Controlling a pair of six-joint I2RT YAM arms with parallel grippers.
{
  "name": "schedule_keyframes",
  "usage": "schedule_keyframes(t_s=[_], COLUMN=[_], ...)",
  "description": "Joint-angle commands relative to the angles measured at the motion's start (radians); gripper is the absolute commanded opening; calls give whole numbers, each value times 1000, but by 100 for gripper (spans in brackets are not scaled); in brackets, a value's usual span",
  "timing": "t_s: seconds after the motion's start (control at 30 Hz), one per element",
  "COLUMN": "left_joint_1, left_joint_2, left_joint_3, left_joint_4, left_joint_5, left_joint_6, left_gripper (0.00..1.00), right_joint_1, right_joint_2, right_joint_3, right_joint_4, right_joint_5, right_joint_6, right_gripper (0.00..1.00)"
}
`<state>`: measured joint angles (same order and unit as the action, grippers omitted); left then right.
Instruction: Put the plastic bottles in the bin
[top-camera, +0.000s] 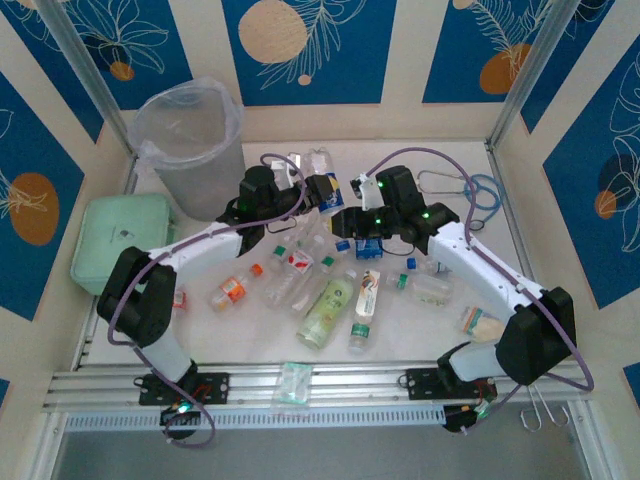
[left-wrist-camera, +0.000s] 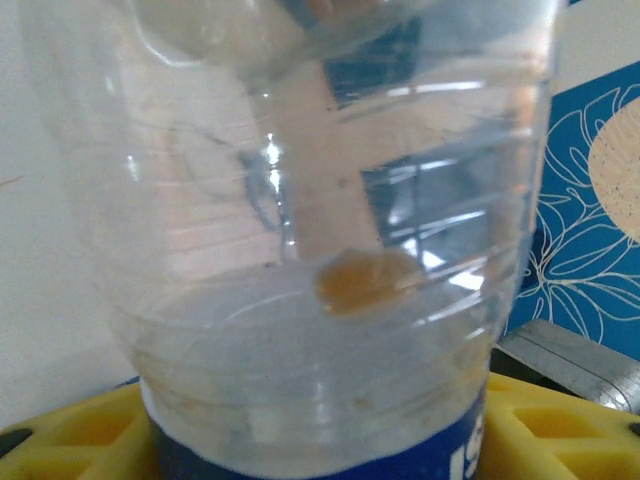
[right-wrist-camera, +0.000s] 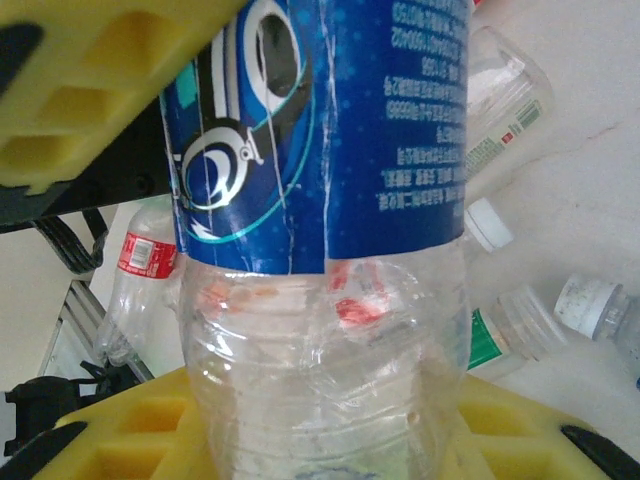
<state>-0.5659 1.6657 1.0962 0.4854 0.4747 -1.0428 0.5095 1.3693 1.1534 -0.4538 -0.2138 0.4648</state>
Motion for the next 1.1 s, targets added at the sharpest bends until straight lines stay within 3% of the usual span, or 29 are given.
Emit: schedule_keyframes(t_s=[0.0,0.07,0.27,0.3,0.5,0.8,1.07], left_joint_1=[-6,-2,43,59,209,480,599], left_joint_2=[8,1,-42,-50,-53,-1,295], left_joint_3=[46,73,266,312,591,850,1228], left_joint_4=[-17,-59,-310,-357,-654,-823,-1143], left_joint_5=[3,1,-18,-21,-129,-365,-432], left_joint_6=[24,54,242,277,480,618,756], left_gripper=[54,50,43,42,31,0,0], right_joint_1=[3,-6,-76,-91,-185,-264,-312], right_joint_2=[-4,-9,-59,-68,-134,-216,-265], right_joint_3=[1,11,28,25,-23,-62,-71], right_joint_4=[24,4,-68,-84,-190,-329,-381], right_joint_5=[-32,-25,-6,-4,78,162,139], right_joint_6=[-4,-16,-44,-49,-55,-60,-35], right_gripper=[38,46,91,95,97,95,95])
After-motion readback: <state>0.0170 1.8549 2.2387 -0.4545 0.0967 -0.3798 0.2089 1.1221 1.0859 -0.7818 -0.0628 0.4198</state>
